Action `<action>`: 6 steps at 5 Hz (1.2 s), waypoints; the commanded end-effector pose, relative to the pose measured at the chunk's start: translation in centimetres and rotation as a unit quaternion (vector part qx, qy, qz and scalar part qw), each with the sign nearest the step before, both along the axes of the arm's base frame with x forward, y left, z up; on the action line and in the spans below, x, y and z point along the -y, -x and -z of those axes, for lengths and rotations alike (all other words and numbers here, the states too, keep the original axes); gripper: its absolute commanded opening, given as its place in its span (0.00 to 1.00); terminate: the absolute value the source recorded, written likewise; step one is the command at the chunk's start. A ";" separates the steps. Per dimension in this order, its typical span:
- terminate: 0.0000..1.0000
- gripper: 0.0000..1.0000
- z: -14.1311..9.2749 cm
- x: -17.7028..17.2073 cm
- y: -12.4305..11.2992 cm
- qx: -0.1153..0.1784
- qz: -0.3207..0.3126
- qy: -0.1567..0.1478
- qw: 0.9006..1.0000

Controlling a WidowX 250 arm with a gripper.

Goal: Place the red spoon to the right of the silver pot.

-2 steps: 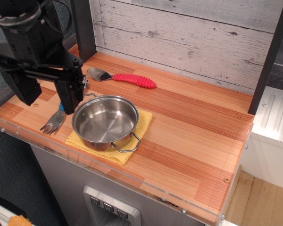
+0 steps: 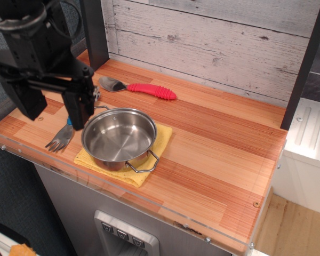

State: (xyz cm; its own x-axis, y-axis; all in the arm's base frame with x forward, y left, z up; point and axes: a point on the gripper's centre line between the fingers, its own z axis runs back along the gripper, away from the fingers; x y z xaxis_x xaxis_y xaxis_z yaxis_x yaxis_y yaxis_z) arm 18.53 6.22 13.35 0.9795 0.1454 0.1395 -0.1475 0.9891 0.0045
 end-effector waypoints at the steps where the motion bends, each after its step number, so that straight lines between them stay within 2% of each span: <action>1: 0.00 1.00 0.6 -2.5 -4.6 0.012 0.211 0.022 0.977; 2: 0.00 1.00 1.0 -2.5 -7.4 0.023 0.296 -0.028 0.954; 3: 0.00 1.00 1.7 -2.4 -10.5 0.027 0.412 -0.061 0.909; 4: 0.00 1.00 2.8 -2.4 -13.5 0.021 0.489 -0.080 0.868; 5: 0.00 1.00 3.8 -2.6 -16.4 0.037 0.548 -0.070 0.833; 6: 0.00 1.00 5.4 -2.0 -18.5 0.034 0.590 -0.066 0.804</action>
State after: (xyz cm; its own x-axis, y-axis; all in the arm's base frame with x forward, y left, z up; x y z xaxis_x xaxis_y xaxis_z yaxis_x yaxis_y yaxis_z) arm 36.70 9.44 6.12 0.4261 -0.8958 0.1264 0.8928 0.4390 0.1014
